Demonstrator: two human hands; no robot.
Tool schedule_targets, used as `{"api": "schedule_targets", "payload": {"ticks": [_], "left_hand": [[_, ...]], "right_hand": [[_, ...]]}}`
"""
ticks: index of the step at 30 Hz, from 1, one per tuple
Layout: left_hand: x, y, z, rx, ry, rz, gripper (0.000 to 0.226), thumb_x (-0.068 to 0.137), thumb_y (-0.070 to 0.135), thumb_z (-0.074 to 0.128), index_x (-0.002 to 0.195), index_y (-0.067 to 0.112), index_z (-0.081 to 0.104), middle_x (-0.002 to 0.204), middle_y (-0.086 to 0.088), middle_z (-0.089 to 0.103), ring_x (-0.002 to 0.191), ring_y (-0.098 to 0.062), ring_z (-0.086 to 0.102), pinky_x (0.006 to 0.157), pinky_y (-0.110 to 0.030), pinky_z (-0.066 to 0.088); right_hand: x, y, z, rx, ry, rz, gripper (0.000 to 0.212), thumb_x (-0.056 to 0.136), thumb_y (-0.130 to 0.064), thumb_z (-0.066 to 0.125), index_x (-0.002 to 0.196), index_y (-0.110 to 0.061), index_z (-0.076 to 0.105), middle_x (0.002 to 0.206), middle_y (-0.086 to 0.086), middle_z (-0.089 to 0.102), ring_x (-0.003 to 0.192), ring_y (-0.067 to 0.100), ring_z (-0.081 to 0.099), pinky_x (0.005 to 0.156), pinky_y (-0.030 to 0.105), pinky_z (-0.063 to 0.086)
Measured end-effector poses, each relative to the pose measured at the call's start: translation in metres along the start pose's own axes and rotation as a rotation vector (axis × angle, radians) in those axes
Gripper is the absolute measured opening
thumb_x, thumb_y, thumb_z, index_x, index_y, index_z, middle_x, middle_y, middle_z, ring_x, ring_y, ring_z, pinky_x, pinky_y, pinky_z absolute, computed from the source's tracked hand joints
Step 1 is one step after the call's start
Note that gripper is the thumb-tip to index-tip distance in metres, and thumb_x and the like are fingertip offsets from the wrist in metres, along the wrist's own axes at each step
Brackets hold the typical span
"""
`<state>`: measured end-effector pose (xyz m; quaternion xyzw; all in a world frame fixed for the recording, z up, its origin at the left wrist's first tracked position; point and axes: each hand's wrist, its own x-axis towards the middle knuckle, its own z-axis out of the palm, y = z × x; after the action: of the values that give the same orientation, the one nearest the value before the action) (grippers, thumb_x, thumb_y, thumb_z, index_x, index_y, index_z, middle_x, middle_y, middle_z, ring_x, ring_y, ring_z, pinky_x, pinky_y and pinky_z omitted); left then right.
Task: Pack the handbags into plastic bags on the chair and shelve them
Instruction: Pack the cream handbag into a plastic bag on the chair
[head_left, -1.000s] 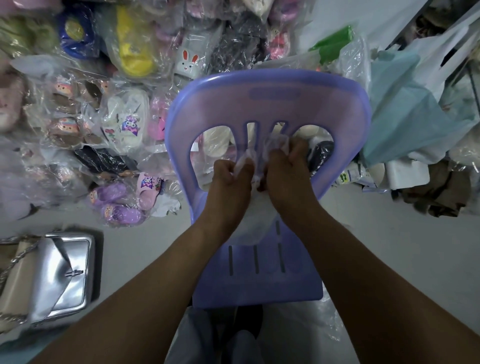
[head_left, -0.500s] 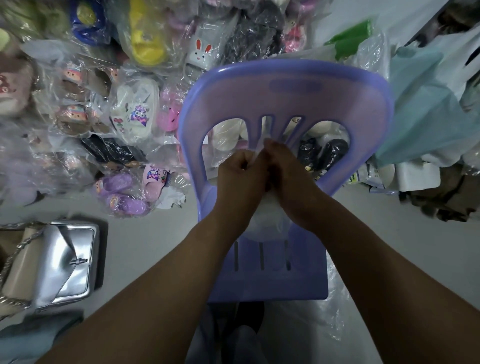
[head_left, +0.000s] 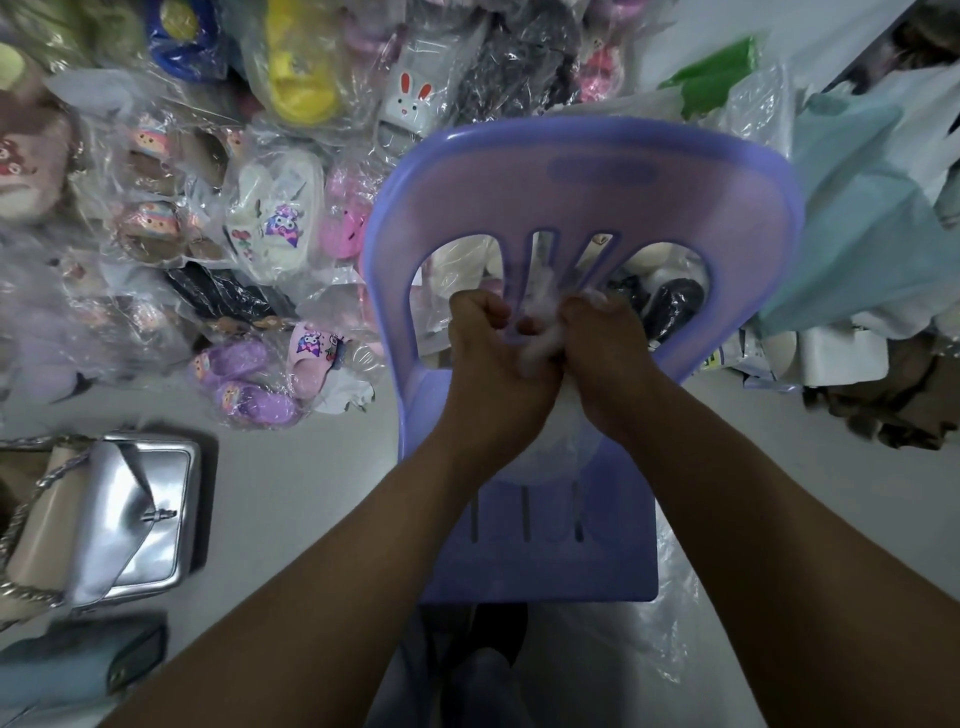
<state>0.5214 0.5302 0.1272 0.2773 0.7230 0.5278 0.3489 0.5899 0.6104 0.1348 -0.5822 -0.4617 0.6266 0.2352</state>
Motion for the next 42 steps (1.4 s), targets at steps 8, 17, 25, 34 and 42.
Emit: {"api": "schedule_targets", "payload": {"ticks": [8, 17, 25, 34, 42], "left_hand": [[0.022, 0.014, -0.025, 0.061, -0.282, -0.05, 0.036, 0.084, -0.004, 0.072, 0.116, 0.006, 0.059, 0.1, 0.004, 0.066, 0.085, 0.003, 0.063, 0.079, -0.015, 0.053], [0.026, 0.014, -0.026, 0.267, -0.321, -0.099, 0.019, 0.094, 0.008, 0.059, 0.105, 0.018, 0.071, 0.098, -0.002, 0.073, 0.091, -0.02, 0.068, 0.086, -0.039, 0.057], [0.024, 0.007, -0.029, 0.463, -0.393, 0.093, 0.017, 0.094, 0.029, 0.064, 0.107, 0.019, 0.068, 0.096, 0.001, 0.071, 0.086, -0.017, 0.066, 0.082, -0.042, 0.055], [0.02, 0.007, -0.029, 0.426, -0.307, 0.118, 0.018, 0.083, 0.034, 0.07, 0.096, 0.025, 0.064, 0.078, 0.008, 0.066, 0.07, -0.009, 0.061, 0.064, -0.029, 0.049], [0.01, 0.006, -0.01, 0.643, -0.101, 0.118, 0.011, 0.094, 0.019, 0.054, 0.088, 0.011, 0.059, 0.084, -0.012, 0.068, 0.079, -0.034, 0.062, 0.061, -0.034, 0.037]], "right_hand": [[-0.01, -0.004, -0.028, 0.017, -0.429, -0.132, 0.018, 0.087, -0.006, 0.067, 0.1, -0.012, 0.078, 0.1, 0.011, 0.077, 0.098, 0.023, 0.072, 0.093, 0.037, 0.056], [-0.002, -0.017, -0.039, -0.549, -0.308, -0.414, 0.041, 0.075, -0.008, 0.083, 0.112, -0.02, 0.069, 0.094, -0.006, 0.067, 0.075, 0.004, 0.061, 0.073, 0.026, 0.054], [-0.006, 0.003, -0.031, -0.826, 0.015, -0.729, 0.015, 0.085, -0.012, 0.063, 0.078, -0.017, 0.051, 0.078, 0.005, 0.051, 0.074, 0.021, 0.046, 0.065, 0.033, 0.031], [-0.016, 0.002, -0.042, -0.478, -0.109, -0.507, 0.01, 0.084, -0.006, 0.075, 0.081, -0.008, 0.065, 0.076, 0.006, 0.064, 0.065, 0.009, 0.058, 0.061, 0.017, 0.045], [-0.024, 0.004, -0.045, -0.452, -0.122, -0.53, 0.017, 0.081, -0.009, 0.075, 0.082, -0.026, 0.074, 0.075, -0.008, 0.072, 0.072, 0.004, 0.069, 0.067, 0.023, 0.051]]}}
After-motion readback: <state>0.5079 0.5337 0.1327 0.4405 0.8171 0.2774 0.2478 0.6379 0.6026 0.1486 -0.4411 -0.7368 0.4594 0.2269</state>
